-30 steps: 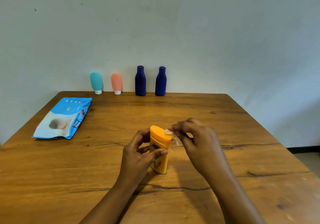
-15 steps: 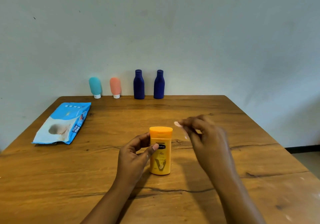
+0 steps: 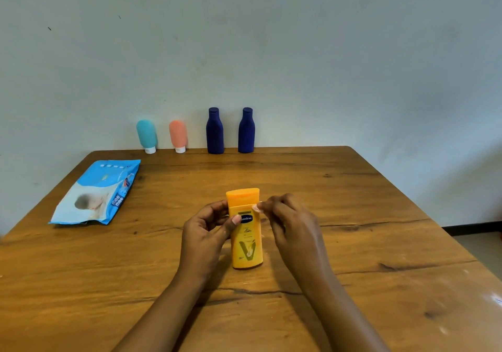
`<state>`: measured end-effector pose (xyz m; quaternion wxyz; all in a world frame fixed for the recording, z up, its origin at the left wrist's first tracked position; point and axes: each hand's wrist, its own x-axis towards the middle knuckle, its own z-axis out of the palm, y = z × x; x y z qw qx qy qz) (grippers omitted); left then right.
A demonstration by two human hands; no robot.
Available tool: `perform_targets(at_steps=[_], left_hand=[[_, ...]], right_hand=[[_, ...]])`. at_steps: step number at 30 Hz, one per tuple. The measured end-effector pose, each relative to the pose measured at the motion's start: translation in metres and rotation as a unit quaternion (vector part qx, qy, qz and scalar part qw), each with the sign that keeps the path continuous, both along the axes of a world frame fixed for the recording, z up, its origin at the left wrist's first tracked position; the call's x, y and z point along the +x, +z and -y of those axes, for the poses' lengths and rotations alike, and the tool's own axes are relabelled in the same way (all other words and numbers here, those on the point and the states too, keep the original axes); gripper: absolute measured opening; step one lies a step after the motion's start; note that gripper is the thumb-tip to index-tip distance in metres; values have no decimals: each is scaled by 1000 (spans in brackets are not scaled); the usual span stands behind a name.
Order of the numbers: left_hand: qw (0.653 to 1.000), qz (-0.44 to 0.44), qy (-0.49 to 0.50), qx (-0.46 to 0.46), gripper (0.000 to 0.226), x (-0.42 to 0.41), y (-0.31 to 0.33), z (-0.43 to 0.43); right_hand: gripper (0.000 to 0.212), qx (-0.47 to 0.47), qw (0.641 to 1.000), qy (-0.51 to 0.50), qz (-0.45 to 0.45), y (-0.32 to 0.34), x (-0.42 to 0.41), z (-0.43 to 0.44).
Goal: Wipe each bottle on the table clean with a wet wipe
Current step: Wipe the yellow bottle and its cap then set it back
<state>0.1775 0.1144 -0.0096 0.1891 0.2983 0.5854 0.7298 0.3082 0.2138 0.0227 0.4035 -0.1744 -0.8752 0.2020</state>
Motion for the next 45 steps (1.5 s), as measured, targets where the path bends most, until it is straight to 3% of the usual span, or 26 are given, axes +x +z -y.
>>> perform_targets(at_steps=[2, 7, 15, 17, 20, 22, 24, 34, 45], left_hand=[[1000, 10, 8, 3, 28, -2, 0, 0], [999, 36, 38, -4, 25, -10, 2, -2], [998, 28, 55, -11, 26, -10, 9, -3], [999, 12, 46, -10, 25, -12, 16, -10], [999, -29, 25, -31, 25, -23, 32, -40], [997, -67, 8, -48, 25, -35, 44, -72], [994, -95, -3, -58, 24, -50, 52, -111], [987, -123, 0, -104, 25, -112, 42, -286], [981, -155, 37, -114, 30, -149, 24, -361]], right_hand=[[32, 0, 999, 25, 35, -7, -3, 4], [21, -55, 974, 59, 210, -37, 13, 7], [20, -114, 990, 0, 83, -29, 6, -19], [20, -179, 983, 6, 47, -25, 2, -31], [22, -338, 940, 25, -24, -22, -2, -54], [18, -491, 863, 76, -94, -24, -6, -70], [15, -564, 806, 101, -151, -33, -8, -88], [14, -560, 802, 130, -161, -59, -27, -185], [21, -552, 813, 128, -136, -60, -51, -250]])
